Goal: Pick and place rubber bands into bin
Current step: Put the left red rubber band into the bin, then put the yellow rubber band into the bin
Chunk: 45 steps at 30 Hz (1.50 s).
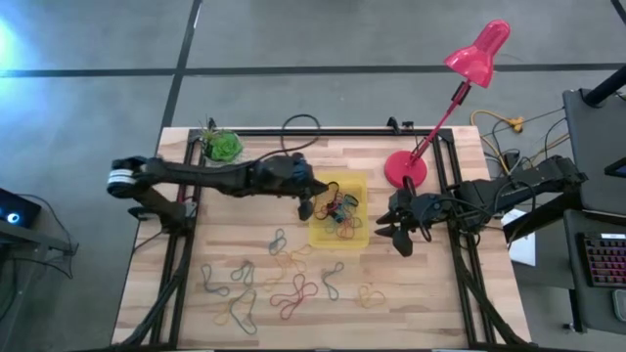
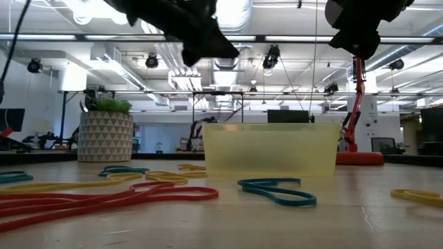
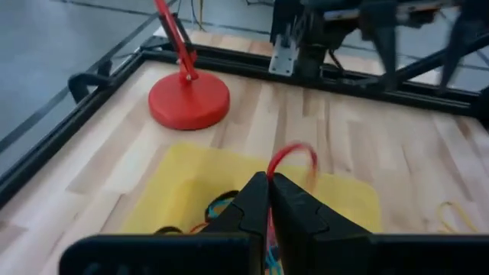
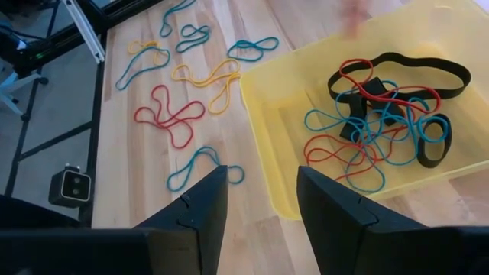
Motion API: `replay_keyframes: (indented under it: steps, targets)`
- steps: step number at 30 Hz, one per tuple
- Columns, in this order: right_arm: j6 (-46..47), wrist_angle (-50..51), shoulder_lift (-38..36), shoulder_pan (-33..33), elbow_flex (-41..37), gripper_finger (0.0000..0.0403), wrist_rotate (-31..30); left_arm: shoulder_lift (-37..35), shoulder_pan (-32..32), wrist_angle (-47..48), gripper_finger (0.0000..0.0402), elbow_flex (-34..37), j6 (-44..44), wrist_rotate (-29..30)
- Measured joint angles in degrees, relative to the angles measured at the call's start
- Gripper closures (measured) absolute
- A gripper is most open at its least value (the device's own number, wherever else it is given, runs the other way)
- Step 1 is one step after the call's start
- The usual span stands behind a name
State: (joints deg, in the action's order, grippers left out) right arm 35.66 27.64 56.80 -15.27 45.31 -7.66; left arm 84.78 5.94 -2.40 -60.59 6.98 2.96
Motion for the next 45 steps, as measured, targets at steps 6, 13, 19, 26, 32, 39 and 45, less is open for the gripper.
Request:
replay_keyframes:
  steps: [6,13,19,26,32,39,45]
  targets:
    - [-0.04,-0.07,0.0,0.0,-0.12,0.0259,0.0,9.5,1.68,0.34,0.0401,-5.05,-0.07,-2.91]
    - [0.13,-0.05,0.02,0.02,-0.26,0.0266,0.0,15.94,2.75,1.13,0.0401,-7.76,2.93,-4.89]
    - [0.14,-0.04,0.02,0.0,-0.45,0.0267,0.02,16.97,3.01,2.35,0.038,-7.39,3.06,-8.7]
    - [0.18,-0.04,0.02,0.0,-0.49,0.027,0.0,15.57,3.01,4.3,0.0316,-7.69,3.13,-9.49]
    - [0.35,-0.03,0.02,0.0,-0.56,0.0271,0.04,9.49,2.95,15.19,0.03,-7.62,2.21,-14.08]
    - [-0.52,0.04,0.02,0.01,-0.58,0.0275,0.02,-0.39,1.86,33.51,0.0299,-4.28,-6.0,-8.98]
    - [-1.14,-0.27,0.02,0.04,-0.58,0.0274,-0.24,-4.12,2.26,34.22,0.0299,3.51,-10.72,-3.34]
